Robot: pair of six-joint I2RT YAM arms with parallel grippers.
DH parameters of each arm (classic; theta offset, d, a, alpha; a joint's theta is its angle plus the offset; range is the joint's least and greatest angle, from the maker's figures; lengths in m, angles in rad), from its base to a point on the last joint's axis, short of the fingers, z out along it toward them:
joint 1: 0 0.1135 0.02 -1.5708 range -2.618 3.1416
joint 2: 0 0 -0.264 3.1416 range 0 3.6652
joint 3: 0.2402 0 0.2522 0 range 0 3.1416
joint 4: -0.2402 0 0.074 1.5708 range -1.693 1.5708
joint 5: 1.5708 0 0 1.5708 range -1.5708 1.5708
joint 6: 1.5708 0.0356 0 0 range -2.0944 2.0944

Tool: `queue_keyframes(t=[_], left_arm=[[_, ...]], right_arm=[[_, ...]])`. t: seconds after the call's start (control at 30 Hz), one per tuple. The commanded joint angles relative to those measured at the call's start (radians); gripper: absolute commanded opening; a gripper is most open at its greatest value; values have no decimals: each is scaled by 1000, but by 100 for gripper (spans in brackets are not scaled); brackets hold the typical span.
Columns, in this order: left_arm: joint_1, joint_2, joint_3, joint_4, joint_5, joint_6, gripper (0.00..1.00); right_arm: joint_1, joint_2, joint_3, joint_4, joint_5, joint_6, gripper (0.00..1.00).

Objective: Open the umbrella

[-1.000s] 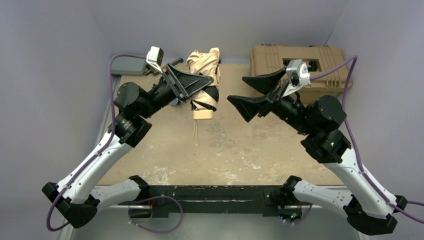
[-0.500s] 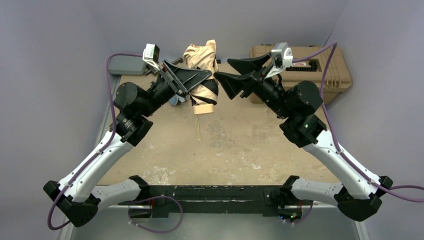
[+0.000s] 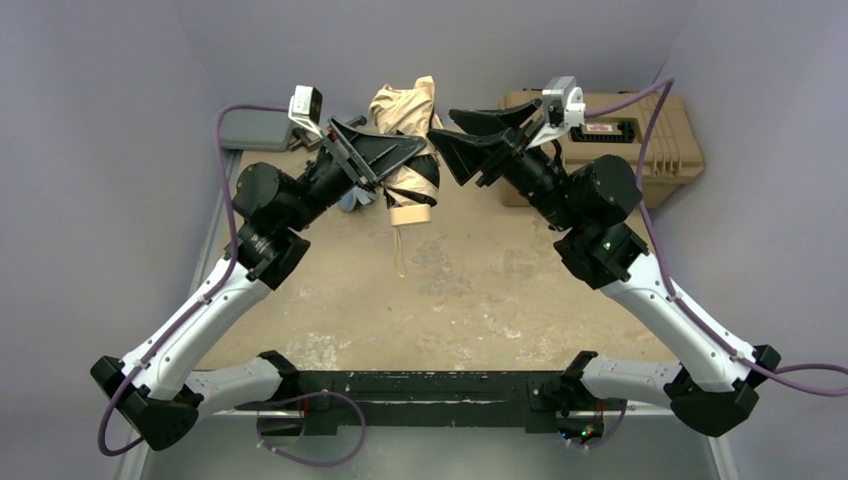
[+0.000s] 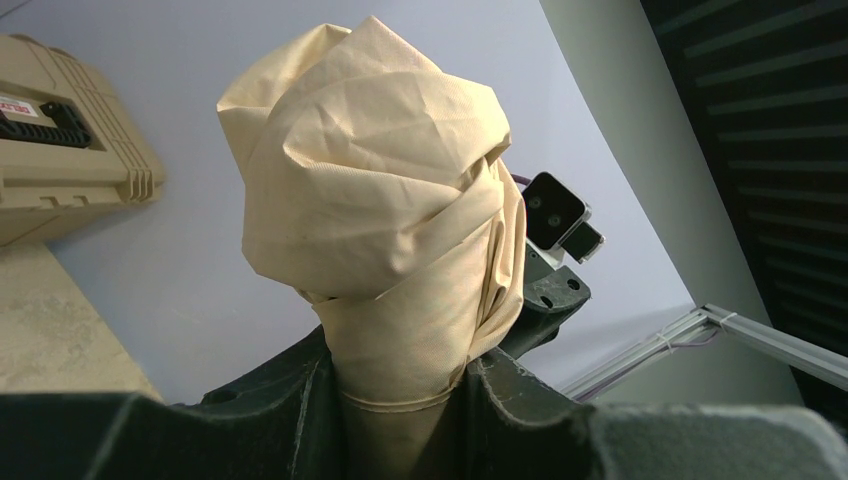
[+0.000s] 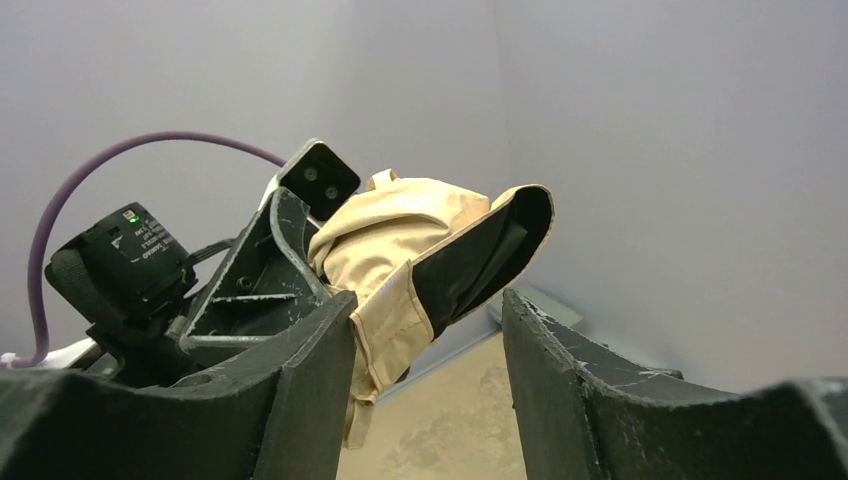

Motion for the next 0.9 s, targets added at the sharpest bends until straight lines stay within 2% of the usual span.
queue_keyframes(t=[0.0,0.2,0.4,0.53,0.63,0.73,0.87], left_arm=[[3,-8,44,116,-7,-12,0],[3,-4,44,155,1,-18,0],[3,4,26,245,17,-45,0],[2,5,27,254,21,-46,0],[2,6,27,267,26,-52,0],[2,10,30,292,36,-86,0],[2,12,49,342,59,-173,0]], right_arm=[[2,12,47,26,0,-14,52],[5,11,36,11,14,-20,42],[5,27,46,-2,-27,-28,1],[15,28,50,-27,-104,-69,0],[35,41,93,-132,-154,-156,0],[83,42,124,-247,-75,-300,0],[100,3,54,-284,39,-523,0]])
